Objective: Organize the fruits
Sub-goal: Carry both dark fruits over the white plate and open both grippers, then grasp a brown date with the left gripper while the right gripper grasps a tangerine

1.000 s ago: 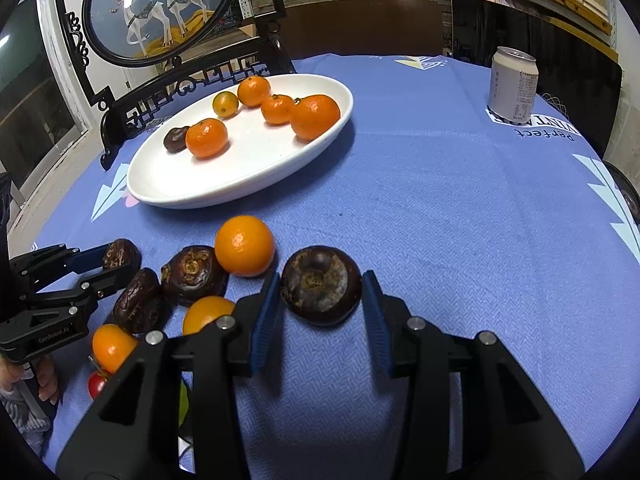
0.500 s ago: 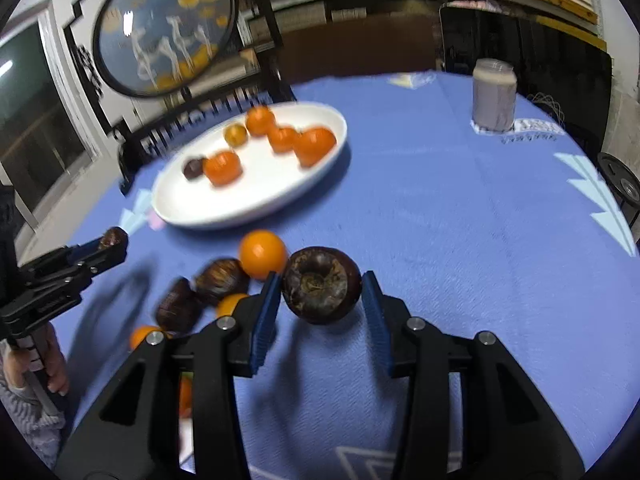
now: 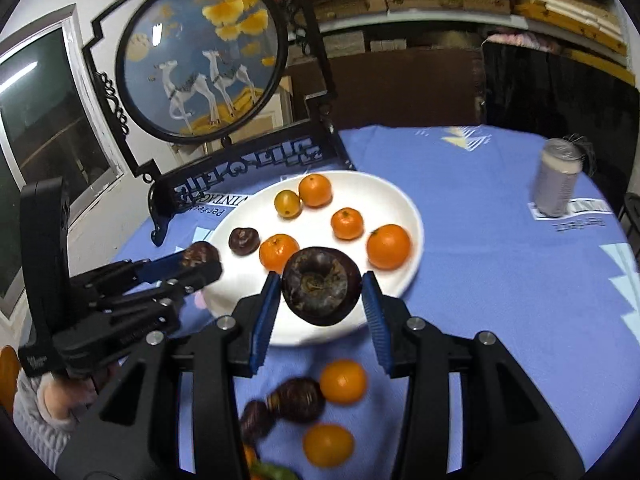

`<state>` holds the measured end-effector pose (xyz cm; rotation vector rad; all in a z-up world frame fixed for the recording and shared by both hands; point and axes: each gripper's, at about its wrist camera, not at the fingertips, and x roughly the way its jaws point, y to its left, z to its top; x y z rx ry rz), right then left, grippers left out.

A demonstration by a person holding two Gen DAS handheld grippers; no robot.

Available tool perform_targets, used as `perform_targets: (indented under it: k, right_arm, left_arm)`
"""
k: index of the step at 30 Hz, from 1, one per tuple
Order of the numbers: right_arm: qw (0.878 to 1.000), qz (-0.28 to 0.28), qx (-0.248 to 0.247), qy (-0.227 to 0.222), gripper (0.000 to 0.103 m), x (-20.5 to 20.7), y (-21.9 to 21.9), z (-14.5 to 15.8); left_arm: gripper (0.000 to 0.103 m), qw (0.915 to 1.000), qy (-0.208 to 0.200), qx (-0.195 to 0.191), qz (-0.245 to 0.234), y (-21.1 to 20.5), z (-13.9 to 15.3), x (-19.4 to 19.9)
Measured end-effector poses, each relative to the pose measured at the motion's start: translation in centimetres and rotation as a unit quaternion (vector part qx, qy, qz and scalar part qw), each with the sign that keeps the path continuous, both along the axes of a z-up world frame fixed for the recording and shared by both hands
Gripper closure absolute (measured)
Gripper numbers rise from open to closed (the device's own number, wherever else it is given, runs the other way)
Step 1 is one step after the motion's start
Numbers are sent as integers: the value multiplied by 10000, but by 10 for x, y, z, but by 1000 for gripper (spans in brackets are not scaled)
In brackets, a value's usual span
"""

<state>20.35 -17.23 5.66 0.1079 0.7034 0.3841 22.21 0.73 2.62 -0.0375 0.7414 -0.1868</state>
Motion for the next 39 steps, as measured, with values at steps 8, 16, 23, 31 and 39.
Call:
perform_targets:
  k: [8, 16, 23, 31, 39]
  right_arm:
    - [9996, 23, -131, 263, 42, 35, 15, -35]
    - [9998, -28, 67, 189, 41, 9, -3, -15]
    - [9995, -220, 107, 176, 30, -43, -33, -17]
    - [9983, -362, 427, 178, 26, -75, -66, -20]
    - [9979, -327, 485, 276, 26, -71, -70, -23]
  left_arm:
    - [35, 9991, 370, -167, 108, 11, -26, 25]
    - [33, 9993, 71, -247, 253, 20, -9, -8]
    - [33, 9996, 134, -244, -80, 8, -17, -61]
    - [32, 9952, 164, 89, -960, -41, -29, -98]
    - [31, 9947, 393, 433, -846, -45, -46, -91]
